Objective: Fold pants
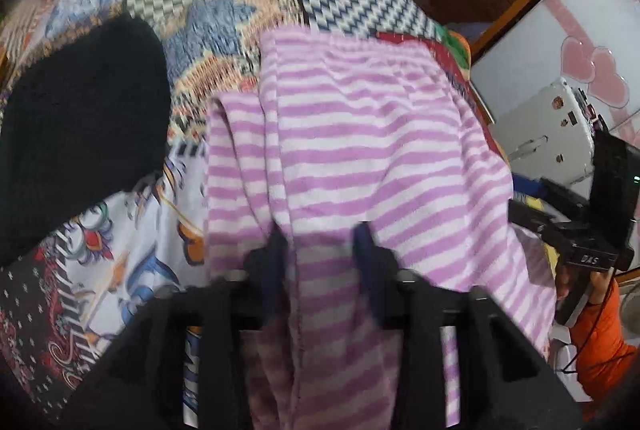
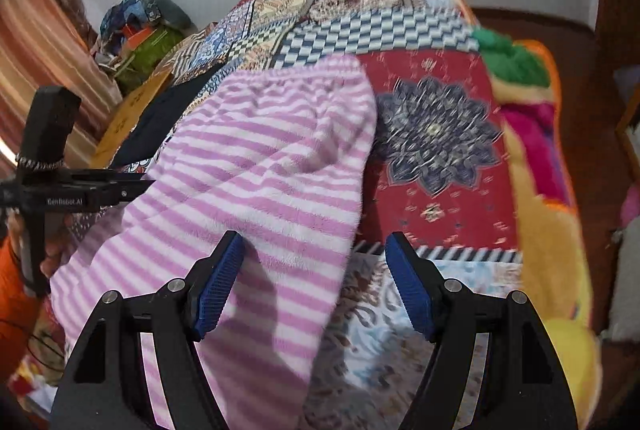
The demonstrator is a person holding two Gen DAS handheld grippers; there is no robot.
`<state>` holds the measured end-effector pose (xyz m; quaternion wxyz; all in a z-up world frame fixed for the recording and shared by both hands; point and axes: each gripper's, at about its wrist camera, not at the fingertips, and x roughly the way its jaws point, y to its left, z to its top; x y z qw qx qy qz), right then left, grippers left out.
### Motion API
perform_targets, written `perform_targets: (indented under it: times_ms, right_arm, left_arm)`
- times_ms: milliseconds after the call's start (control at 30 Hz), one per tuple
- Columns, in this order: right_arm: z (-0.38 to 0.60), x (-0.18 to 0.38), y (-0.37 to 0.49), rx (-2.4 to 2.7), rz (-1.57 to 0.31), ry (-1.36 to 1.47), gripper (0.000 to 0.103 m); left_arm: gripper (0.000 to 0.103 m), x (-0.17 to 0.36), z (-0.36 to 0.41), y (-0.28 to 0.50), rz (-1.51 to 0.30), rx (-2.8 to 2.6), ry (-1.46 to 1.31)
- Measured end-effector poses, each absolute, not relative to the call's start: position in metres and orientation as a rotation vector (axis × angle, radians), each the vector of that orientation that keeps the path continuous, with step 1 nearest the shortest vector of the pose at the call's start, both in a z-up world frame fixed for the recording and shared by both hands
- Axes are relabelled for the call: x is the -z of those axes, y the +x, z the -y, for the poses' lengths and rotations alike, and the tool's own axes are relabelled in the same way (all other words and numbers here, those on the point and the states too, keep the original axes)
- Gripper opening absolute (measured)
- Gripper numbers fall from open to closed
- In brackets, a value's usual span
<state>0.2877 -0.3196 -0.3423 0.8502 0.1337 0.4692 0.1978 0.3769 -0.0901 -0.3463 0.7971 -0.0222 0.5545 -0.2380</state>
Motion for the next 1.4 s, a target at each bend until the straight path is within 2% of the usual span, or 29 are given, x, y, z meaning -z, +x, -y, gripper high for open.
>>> perform_targets:
  times_ms: [33, 133, 200, 267, 367, 467, 633, 900, 1000, 1033, 1067, 1100, 1167, 1267, 1400]
  right_arm:
    - [0.318, 0.344, 0.288, -0.421, -0.982, 0.295, 0.065]
    - [0.312, 0.340, 0.287, -0.470, -0.960, 0.307, 0.039]
    - [0.308, 0.335, 0.286, -0.471, -0.940, 0.284, 0.032]
    - [0.306, 0.331, 0.283, -0.468, -0.921, 0.254, 0.017]
    - [0.309, 0.327, 0.281, -0.471, -0.904, 0.253, 0.013]
    - [0.313, 0.328, 0.280, -0.466, -0.899, 0.235, 0.012]
    - [0.313, 0.343, 0.283, -0.443, -0.938, 0.207, 0.012]
    - [0.319, 0.320, 0.269, -0.405, -0.899, 0.171, 0.012]
    - [0.324, 0.312, 0.269, -0.397, -0.881, 0.177, 0.020]
    - [0.325, 0.311, 0.269, -0.392, -0.876, 0.179, 0.029]
    - [0.326, 0.309, 0.271, -0.384, -0.867, 0.179, 0.038]
    - [0.327, 0.308, 0.273, -0.376, -0.859, 0.177, 0.041]
    - [0.327, 0.308, 0.280, -0.365, -0.856, 0.175, 0.045]
    - [0.329, 0.312, 0.295, -0.368, -0.871, 0.193, 0.050]
    - [0.327, 0.328, 0.317, -0.379, -0.926, 0.222, 0.051]
  left_arm:
    - [0.011, 0.344, 0.088, 0.376, -1.177, 0.504, -0.045]
    - [0.009, 0.338, 0.082, 0.372, -1.141, 0.487, -0.044]
    - [0.008, 0.335, 0.080, 0.369, -1.129, 0.473, -0.031]
    - [0.007, 0.332, 0.077, 0.367, -1.118, 0.464, -0.029]
    - [0.005, 0.326, 0.063, 0.361, -1.089, 0.458, -0.059]
    - [0.000, 0.327, 0.048, 0.359, -1.094, 0.426, -0.088]
    - [0.000, 0.341, 0.029, 0.358, -1.159, 0.347, -0.074]
    - [0.003, 0.305, 0.045, 0.349, -1.055, 0.364, 0.013]
    - [0.012, 0.298, 0.061, 0.354, -1.041, 0.384, 0.052]
    - [0.015, 0.298, 0.066, 0.358, -1.045, 0.391, 0.058]
    - [0.022, 0.298, 0.071, 0.362, -1.051, 0.396, 0.062]
    - [0.034, 0.300, 0.077, 0.369, -1.059, 0.401, 0.065]
    - [0.043, 0.302, 0.084, 0.377, -1.063, 0.413, 0.067]
    - [0.044, 0.311, 0.096, 0.394, -1.096, 0.417, 0.082]
    - [0.044, 0.329, 0.106, 0.413, -1.156, 0.435, 0.075]
